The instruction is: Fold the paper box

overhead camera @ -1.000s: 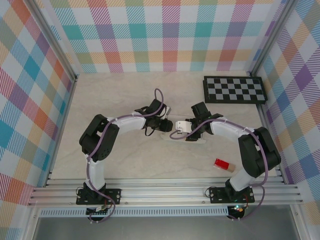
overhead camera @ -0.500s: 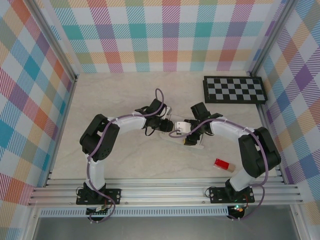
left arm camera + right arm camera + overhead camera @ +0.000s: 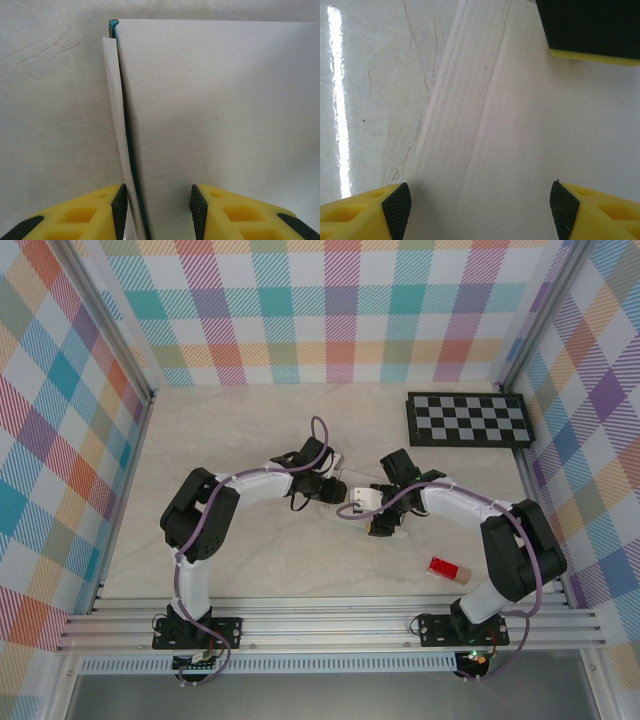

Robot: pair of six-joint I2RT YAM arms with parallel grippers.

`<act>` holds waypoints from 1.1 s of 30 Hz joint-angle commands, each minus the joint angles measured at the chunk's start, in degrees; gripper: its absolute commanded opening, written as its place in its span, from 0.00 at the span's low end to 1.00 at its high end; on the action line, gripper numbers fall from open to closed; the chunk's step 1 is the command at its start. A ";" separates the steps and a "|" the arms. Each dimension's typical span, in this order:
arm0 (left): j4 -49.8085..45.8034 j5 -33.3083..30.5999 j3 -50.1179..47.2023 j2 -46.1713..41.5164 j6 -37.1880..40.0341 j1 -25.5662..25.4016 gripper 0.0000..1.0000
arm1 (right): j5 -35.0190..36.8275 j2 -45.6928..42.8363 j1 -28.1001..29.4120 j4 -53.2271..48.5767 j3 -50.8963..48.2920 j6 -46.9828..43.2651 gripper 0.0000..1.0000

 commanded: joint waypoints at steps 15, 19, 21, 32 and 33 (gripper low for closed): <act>-4.84 0.14 -1.36 3.38 1.27 0.50 0.41 | 15.27 3.23 4.18 17.52 -10.38 -6.04 0.45; -4.76 0.66 -1.32 3.38 1.27 0.52 0.41 | 16.66 3.06 4.49 20.08 -11.55 -6.84 0.30; -4.69 0.91 -1.28 3.31 1.27 0.67 0.41 | 16.72 2.71 4.49 20.59 -12.02 -7.14 0.26; -5.92 1.53 0.49 2.83 0.90 2.12 0.41 | 8.82 -3.21 3.17 17.82 -10.03 1.51 0.58; -6.07 1.27 0.54 3.00 0.92 2.21 0.41 | 7.46 -4.82 2.73 17.27 -9.60 2.99 0.63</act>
